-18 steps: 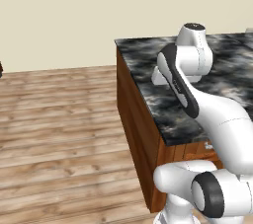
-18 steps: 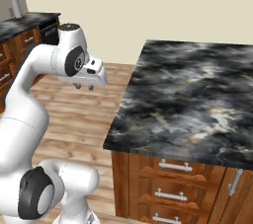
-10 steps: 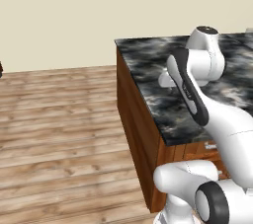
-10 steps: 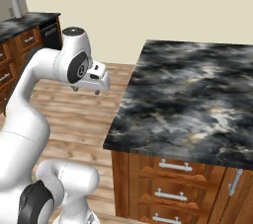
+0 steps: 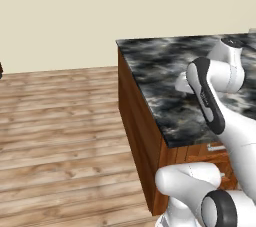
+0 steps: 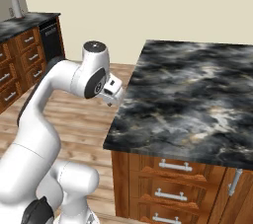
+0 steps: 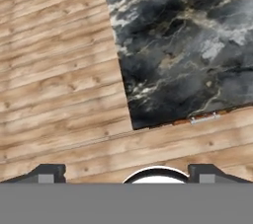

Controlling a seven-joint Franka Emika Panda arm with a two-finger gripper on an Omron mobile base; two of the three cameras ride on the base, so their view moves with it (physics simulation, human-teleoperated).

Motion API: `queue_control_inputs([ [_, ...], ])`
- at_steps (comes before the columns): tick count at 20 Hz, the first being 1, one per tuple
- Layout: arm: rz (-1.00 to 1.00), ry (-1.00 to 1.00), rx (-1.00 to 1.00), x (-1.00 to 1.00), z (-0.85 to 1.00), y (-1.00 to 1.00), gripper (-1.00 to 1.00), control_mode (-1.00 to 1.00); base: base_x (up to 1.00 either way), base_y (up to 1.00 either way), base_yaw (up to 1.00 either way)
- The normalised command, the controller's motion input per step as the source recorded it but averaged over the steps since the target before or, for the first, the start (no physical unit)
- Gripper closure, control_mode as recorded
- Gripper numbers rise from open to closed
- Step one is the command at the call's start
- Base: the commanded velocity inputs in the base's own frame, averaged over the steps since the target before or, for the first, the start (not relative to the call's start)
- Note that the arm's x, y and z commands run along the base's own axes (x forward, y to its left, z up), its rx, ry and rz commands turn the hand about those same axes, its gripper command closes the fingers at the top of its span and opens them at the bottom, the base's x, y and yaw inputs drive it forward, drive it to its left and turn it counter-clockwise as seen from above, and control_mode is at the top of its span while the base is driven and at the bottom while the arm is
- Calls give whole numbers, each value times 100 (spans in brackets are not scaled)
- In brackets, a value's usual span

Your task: Take the tongs from the drawer on the right and place them on the dining counter next to the tray containing the kebab skewer.

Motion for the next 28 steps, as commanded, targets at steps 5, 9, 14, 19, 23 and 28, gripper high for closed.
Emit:
queue_control_inputs([
  [5,-33,6,0,0,-22,-26,-100,-100,0,0,0],
  [9,-40,0,2,0,-26,-36,-100,-100,0,0,0],
  [14,-42,0,8,0,-21,-41,-100,-100,0,0,0],
  [19,-38,8,14,0,-15,-59,-100,-100,0,0,0],
  [23,-28,3,15,0,-22,-62,-100,-100,0,0,0],
  [28,-17,0,15,0,-22,-39,-100,-100,0,0,0],
])
